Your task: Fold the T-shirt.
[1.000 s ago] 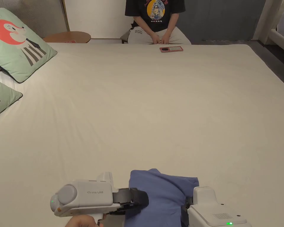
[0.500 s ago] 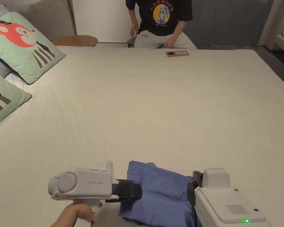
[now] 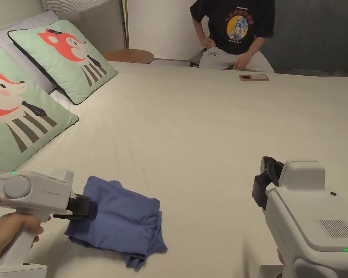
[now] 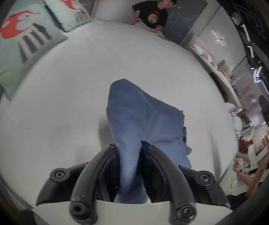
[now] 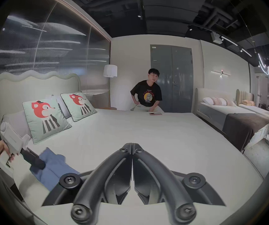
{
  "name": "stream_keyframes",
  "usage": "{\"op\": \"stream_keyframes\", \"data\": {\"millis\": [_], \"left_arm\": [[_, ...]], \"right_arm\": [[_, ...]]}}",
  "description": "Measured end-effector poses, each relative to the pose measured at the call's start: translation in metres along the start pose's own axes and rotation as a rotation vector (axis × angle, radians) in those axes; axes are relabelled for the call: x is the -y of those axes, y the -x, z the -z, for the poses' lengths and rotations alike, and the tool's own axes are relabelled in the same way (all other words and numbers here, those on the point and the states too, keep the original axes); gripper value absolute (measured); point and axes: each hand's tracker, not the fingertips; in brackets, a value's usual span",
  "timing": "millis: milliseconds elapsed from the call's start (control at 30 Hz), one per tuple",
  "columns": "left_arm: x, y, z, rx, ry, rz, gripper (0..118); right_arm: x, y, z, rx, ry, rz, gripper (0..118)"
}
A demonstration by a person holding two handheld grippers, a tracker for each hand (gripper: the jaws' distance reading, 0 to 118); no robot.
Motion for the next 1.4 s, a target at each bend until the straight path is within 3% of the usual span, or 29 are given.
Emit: {"op": "stream_keyframes", "data": {"millis": [267,433,467,500,567,600,633,933,1067,1400], "left_arm": [[-0.014,0.125,-0.036,-0.237,-0.005,-0.1,15],[-0.017,0.149,-0.037,-0.269,0.0,-0.142,19],[-0.016,0.149,-0.036,-0.266,-0.002,-0.151,25],[-0.017,0.149,-0.035,-0.273,-0.004,-0.148,38],[-0.015,0.146,-0.034,-0.297,-0.014,-0.159,88],[-0.014,0.144,-0.034,-0.297,-0.024,-0.156,105],[-0.016,0.142,-0.036,-0.304,-0.044,-0.158,109],[-0.017,0.087,-0.075,-0.324,-0.224,-0.103,107],[-0.018,0.035,-0.106,-0.337,-0.349,-0.008,98],[0.02,-0.138,-0.182,-0.293,-0.803,0.165,98]], "right_arm": [[0.005,0.04,0.041,-0.043,0.037,-0.002,1],[0.017,0.041,0.058,-0.061,0.062,-0.022,1],[0.018,0.041,0.06,-0.061,0.068,-0.024,1],[0.019,0.039,0.062,-0.062,0.072,-0.024,1],[0.018,0.04,0.058,-0.061,0.075,-0.026,1],[0.018,0.039,0.058,-0.059,0.076,-0.03,1],[0.018,0.036,0.058,-0.057,0.076,-0.031,1],[-0.003,0.023,0.021,-0.04,0.028,-0.023,1],[-0.01,0.006,0.004,-0.034,-0.015,-0.016,1],[-0.04,-0.036,-0.048,0.017,-0.13,-0.014,1]]}}
